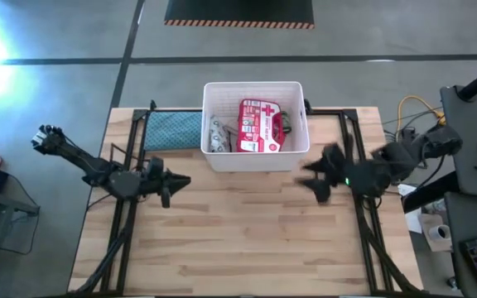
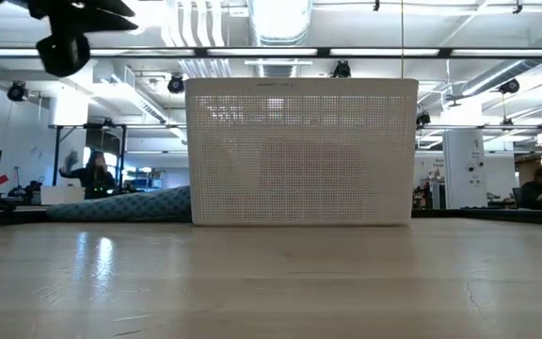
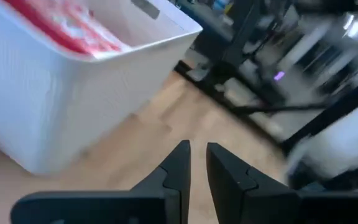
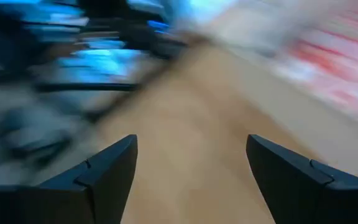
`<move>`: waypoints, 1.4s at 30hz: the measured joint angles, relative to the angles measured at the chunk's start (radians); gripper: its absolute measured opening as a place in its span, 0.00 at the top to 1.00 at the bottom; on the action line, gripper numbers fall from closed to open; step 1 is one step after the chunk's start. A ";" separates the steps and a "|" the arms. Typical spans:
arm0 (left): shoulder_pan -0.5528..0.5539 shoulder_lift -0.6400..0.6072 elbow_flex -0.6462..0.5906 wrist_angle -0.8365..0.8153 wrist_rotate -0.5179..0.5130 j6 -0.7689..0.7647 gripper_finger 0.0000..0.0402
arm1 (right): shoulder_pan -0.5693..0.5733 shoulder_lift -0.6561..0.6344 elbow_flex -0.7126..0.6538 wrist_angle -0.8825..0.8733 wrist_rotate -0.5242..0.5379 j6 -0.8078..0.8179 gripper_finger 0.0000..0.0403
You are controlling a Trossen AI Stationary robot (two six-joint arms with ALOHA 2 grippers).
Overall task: Pick & place medical supplies in basket/bin
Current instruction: Return to Home Position
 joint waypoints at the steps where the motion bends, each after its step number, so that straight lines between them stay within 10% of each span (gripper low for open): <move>1: -0.004 -0.014 -0.005 0.003 0.011 -0.066 0.92 | 0.044 -0.020 -0.040 0.123 0.001 -0.088 0.28; 7: -0.068 -0.008 -0.056 0.274 0.133 0.127 0.92 | 0.133 -0.115 -0.385 0.961 -0.115 -0.472 0.26; 14: 0.068 0.058 -0.160 0.613 0.252 0.357 0.92 | -0.061 -0.081 -0.688 1.439 -0.361 -0.506 0.26; 22: 0.536 -0.091 -0.097 0.406 0.796 0.382 0.92 | -0.386 -0.312 -0.711 1.184 -0.722 -0.533 0.26; 42: 0.411 -0.684 -0.392 0.116 0.671 0.420 0.92 | -0.166 -0.913 -1.133 1.182 -0.371 -0.656 0.26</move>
